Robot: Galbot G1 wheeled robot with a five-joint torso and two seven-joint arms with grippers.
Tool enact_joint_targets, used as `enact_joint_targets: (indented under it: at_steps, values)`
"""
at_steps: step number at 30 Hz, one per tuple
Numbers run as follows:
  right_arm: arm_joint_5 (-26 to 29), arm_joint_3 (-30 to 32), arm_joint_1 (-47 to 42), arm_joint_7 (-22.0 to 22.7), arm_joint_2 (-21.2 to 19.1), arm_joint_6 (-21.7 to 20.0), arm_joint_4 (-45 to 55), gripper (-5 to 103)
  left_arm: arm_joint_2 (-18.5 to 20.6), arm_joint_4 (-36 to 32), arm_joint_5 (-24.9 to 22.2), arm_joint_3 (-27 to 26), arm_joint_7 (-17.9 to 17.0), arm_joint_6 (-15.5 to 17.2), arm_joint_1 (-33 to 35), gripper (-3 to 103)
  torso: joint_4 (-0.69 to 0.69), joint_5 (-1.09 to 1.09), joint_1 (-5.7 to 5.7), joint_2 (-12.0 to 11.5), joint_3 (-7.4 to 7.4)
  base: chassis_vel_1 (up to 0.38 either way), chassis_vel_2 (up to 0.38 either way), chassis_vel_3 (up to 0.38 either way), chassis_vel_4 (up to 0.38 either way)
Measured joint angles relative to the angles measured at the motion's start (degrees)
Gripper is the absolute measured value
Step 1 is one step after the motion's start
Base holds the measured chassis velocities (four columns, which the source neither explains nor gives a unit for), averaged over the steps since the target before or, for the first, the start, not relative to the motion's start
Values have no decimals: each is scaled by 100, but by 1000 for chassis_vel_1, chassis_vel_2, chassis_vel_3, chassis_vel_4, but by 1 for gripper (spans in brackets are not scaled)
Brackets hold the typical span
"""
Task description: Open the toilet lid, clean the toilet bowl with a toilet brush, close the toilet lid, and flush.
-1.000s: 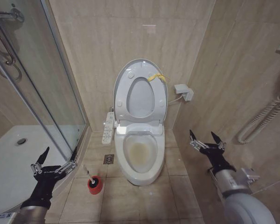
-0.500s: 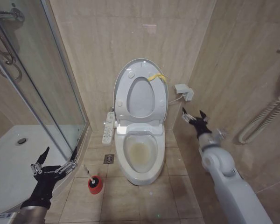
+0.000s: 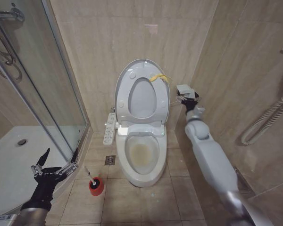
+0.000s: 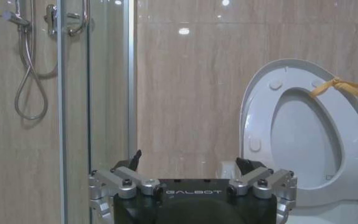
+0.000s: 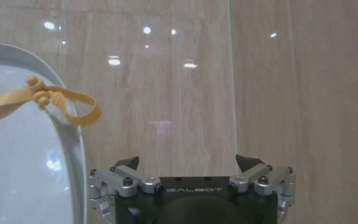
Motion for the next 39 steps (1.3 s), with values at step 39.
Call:
enact_joint_targets:
  at_steps: [39]
  values:
    - [-821, -196, 1093, 360, 358, 432, -881, 100, 0, 0, 0, 0, 0, 0, 0, 100, -2, -1, 0, 1, -1, -32, 30, 30, -28]
